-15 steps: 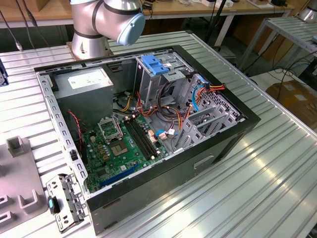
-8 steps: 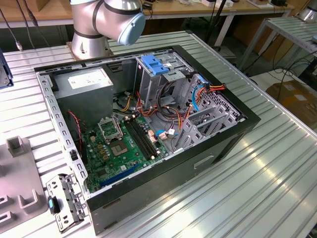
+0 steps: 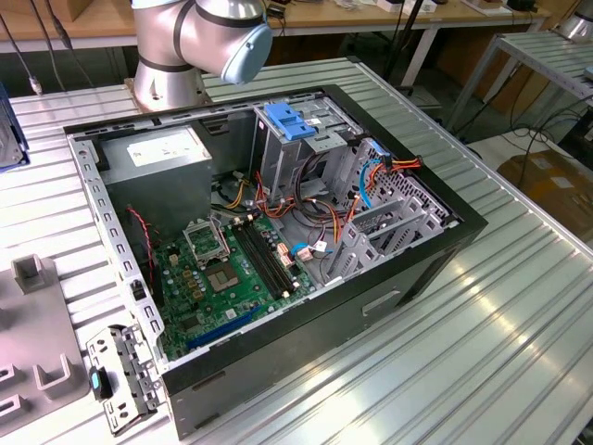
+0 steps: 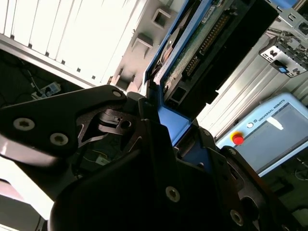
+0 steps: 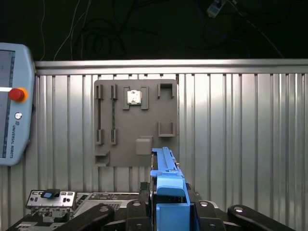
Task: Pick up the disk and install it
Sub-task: 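Pick up the disk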
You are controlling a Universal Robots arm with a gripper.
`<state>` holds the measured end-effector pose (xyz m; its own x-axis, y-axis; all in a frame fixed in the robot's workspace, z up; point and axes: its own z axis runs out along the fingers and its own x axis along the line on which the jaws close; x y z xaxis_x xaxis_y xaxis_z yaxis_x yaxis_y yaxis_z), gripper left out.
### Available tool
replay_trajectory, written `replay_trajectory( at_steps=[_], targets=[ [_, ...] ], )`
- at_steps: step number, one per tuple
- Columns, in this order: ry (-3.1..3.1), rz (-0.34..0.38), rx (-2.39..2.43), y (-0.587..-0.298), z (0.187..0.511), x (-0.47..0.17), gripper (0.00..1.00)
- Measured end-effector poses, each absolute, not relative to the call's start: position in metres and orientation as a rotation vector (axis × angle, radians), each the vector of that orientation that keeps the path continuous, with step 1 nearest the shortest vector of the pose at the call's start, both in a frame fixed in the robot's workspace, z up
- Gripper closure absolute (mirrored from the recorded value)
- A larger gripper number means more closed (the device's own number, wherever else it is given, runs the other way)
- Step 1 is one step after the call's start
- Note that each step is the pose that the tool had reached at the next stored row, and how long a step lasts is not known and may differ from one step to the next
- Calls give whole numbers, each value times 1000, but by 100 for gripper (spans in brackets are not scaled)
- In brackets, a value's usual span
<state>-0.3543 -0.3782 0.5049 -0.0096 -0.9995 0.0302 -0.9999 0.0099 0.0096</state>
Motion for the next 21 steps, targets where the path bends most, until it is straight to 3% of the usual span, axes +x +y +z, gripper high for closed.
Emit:
replay_trajectory(
  at_steps=[21],
  targets=[
    [-2212, 23, 2191, -385, 505, -338, 63]
  ],
)
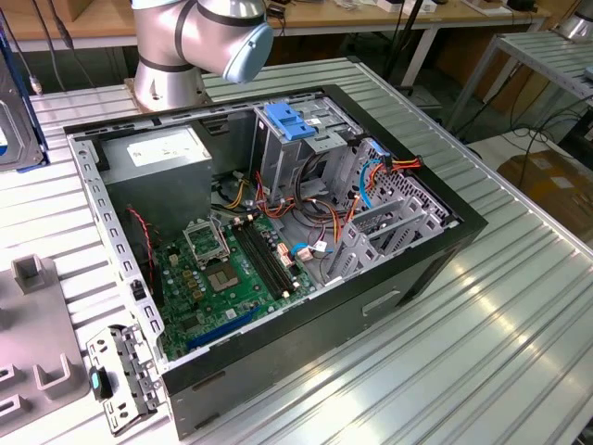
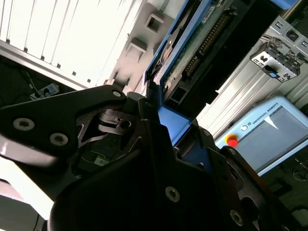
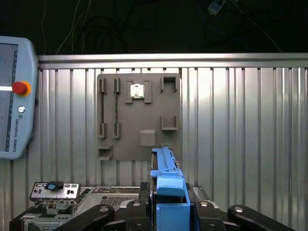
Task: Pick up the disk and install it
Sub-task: 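Pick up the disk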
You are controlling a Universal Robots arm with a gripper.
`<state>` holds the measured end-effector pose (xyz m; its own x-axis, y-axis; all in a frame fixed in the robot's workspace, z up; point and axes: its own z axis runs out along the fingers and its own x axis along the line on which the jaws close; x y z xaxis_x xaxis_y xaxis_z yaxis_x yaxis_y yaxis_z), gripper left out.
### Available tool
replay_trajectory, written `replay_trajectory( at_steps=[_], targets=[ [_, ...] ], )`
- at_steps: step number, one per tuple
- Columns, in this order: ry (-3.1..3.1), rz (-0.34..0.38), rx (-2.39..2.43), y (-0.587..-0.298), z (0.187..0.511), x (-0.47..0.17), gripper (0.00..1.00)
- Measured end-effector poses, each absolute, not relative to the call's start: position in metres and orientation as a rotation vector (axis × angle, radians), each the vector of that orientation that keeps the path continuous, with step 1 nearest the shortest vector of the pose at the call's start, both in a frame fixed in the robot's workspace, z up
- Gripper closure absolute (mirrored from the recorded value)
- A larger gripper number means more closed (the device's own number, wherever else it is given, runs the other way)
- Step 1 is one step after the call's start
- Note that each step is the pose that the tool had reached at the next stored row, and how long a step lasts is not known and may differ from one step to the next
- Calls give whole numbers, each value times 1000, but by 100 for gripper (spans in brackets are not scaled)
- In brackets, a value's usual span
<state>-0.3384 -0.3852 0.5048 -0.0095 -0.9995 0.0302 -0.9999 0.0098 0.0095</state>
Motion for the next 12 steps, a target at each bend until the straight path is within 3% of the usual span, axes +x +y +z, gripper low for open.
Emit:
replay_trajectory(
  at_steps=[12],
  targets=[
    [-2212, 23, 2191, -389, 505, -328, 63]
  ],
)
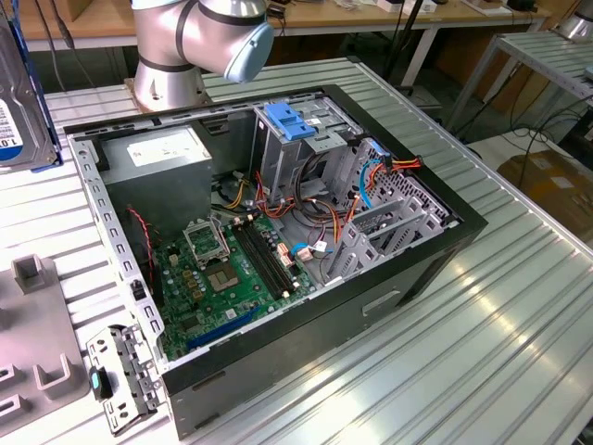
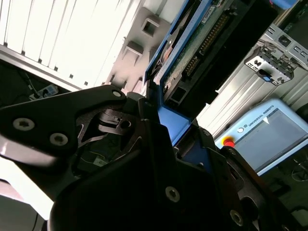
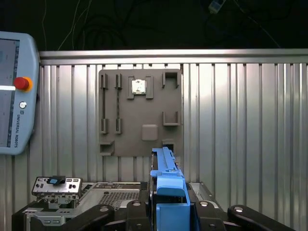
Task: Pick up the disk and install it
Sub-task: 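Pick up the disk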
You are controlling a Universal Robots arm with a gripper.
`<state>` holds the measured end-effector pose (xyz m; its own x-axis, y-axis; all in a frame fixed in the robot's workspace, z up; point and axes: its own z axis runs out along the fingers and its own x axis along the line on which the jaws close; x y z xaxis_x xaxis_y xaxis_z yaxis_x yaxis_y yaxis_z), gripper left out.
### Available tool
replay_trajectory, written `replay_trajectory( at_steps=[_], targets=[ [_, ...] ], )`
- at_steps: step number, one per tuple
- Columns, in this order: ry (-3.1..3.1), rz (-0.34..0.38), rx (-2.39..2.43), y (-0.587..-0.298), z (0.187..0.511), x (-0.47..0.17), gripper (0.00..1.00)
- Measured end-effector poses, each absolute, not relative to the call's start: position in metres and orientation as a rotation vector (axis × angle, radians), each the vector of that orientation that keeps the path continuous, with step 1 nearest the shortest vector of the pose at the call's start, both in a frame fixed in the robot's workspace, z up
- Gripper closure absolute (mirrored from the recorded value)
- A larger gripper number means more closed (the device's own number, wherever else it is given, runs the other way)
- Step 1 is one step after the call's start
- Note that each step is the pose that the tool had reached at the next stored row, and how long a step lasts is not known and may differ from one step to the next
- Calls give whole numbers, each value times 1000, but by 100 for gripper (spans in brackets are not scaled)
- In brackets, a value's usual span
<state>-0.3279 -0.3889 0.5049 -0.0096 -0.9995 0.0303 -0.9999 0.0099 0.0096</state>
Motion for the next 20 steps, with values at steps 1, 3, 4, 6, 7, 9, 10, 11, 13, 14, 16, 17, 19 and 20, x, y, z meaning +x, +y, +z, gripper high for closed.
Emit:
replay_trajectory(
  at_steps=[1, 3, 4, 6, 7, 9, 10, 11, 13, 14, 16, 17, 19, 20],
  targets=[
    [-2212, 23, 2191, -389, 505, -327, 63],
    [-2212, 23, 2191, -390, 505, -325, 63],
    [-2212, 23, 2191, -390, 505, -324, 63],
    [-2212, 23, 2191, -390, 505, -323, 63],
    [-2212, 23, 2191, -391, 505, -322, 63],
    [-2212, 23, 2191, -391, 505, -320, 63],
    [-2212, 23, 2191, -391, 505, -319, 63],
    [-2212, 23, 2191, -391, 505, -318, 63],
    [-2212, 23, 2191, -392, 505, -314, 63],
    [-2212, 23, 2191, -392, 505, -312, 63],
    [-2212, 23, 2191, -393, 505, -310, 63],
    [-2212, 23, 2191, -393, 505, -309, 63],
    [-2212, 23, 2191, -393, 505, -304, 63],
    [-2212, 23, 2191, -393, 505, -302, 63]
  ],
)
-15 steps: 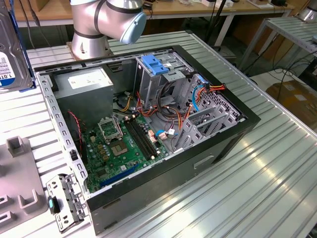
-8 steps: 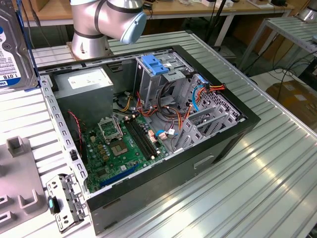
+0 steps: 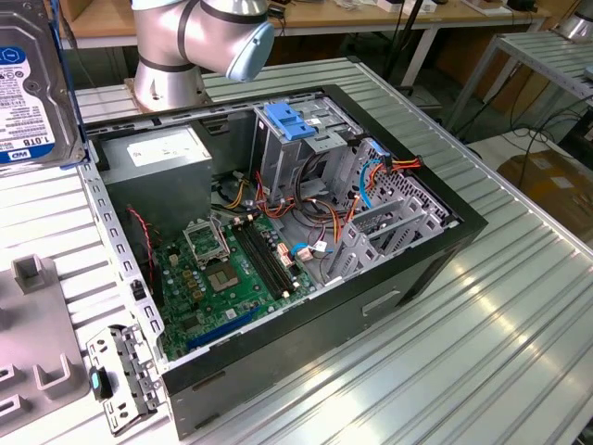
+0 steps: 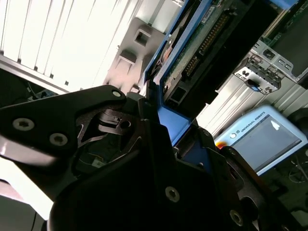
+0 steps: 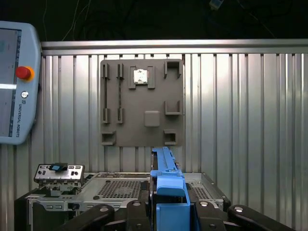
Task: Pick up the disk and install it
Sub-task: 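Pick up the disk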
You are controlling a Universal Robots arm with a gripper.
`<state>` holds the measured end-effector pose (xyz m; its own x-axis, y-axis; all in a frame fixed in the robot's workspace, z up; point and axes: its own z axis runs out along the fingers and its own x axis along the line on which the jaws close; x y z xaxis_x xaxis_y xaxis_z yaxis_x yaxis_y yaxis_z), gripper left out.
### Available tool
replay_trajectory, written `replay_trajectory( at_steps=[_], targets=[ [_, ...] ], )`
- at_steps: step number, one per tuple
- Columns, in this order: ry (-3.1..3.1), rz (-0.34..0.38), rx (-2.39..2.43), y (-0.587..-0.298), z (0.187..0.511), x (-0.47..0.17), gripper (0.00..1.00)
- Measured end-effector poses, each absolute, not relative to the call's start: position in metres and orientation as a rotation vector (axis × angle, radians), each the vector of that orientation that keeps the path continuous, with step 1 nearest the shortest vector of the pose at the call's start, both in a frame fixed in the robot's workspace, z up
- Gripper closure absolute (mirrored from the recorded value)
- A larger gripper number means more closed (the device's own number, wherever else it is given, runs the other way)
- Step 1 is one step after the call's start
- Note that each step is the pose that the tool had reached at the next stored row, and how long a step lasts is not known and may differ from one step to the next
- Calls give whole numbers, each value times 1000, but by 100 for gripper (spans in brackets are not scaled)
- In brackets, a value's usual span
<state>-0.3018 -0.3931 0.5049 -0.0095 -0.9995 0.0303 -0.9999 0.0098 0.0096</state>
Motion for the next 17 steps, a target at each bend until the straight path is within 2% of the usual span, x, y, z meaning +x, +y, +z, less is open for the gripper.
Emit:
replay_trajectory(
  at_steps=[17],
  targets=[
    [-2212, 23, 2191, -402, 505, -276, 63]
  ],
)
